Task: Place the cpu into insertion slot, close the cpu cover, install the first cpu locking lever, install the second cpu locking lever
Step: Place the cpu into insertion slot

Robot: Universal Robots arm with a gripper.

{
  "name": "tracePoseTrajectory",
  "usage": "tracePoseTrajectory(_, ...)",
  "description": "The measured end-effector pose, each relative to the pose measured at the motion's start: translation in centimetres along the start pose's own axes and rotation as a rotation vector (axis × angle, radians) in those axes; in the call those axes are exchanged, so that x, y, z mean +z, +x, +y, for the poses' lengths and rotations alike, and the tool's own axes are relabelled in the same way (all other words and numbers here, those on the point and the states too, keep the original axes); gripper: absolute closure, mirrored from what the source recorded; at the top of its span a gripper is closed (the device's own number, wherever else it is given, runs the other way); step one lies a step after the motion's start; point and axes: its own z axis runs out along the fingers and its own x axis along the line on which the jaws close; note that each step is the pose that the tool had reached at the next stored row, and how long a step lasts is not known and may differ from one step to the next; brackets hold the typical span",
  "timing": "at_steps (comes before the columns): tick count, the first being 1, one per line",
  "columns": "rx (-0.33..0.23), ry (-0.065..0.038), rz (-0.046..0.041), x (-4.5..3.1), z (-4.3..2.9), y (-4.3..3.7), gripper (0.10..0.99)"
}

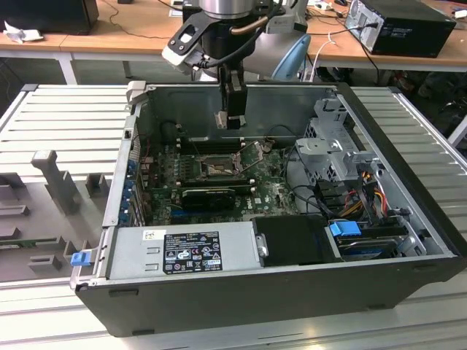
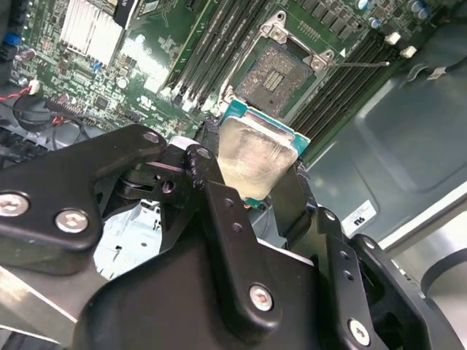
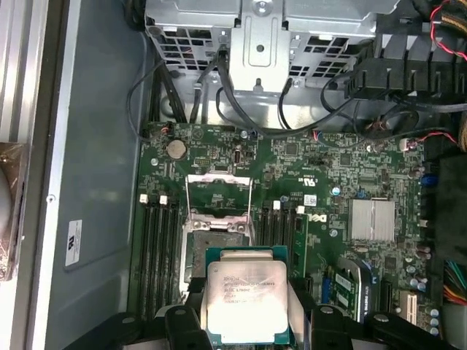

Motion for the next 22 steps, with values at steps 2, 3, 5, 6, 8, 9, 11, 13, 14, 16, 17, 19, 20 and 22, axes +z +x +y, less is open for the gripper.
tracePoseTrajectory(2,0.001,0.001,-0.0001,0.46,-0.04,-0.01,0.557)
tracePoseTrajectory(3,0.002,0.001,-0.0001,0.6,-0.05,-0.01,0.557)
tracePoseTrajectory(5,0.003,0.001,-0.0002,0.9,-0.08,-0.02,0.557)
tracePoseTrajectory(6,0.003,0.001,-0.0002,1.03,-0.09,-0.02,0.557)
tracePoseTrajectory(8,0.004,0.001,-0.0003,1.38,-0.12,-0.03,0.557)
tracePoseTrajectory(9,0.005,0.001,-0.0003,1.5,-0.13,-0.03,0.557)
tracePoseTrajectory(11,0.006,0.002,-0.0005,1.84,-0.16,-0.04,0.557)
tracePoseTrajectory(13,0.007,0.002,-0.0005,2.19,-0.19,-0.04,0.557)
tracePoseTrajectory(14,0.008,0.002,-0.0005,2.34,-0.2,-0.05,0.557)
tracePoseTrajectory(16,0.009,0.002,-0.0006,2.64,-0.23,-0.05,0.557)
tracePoseTrajectory(17,0.01,0.003,-0.0008,2.87,-0.25,-0.06,0.557)
tracePoseTrajectory(19,0.011,0.003,-0.0008,3.13,-0.27,-0.06,0.557)
tracePoseTrajectory(20,0.012,0.003,-0.0009,3.23,-0.28,-0.06,0.557)
tracePoseTrajectory(22,0.013,0.003,-0.001,3.49,-0.3,-0.07,0.557)
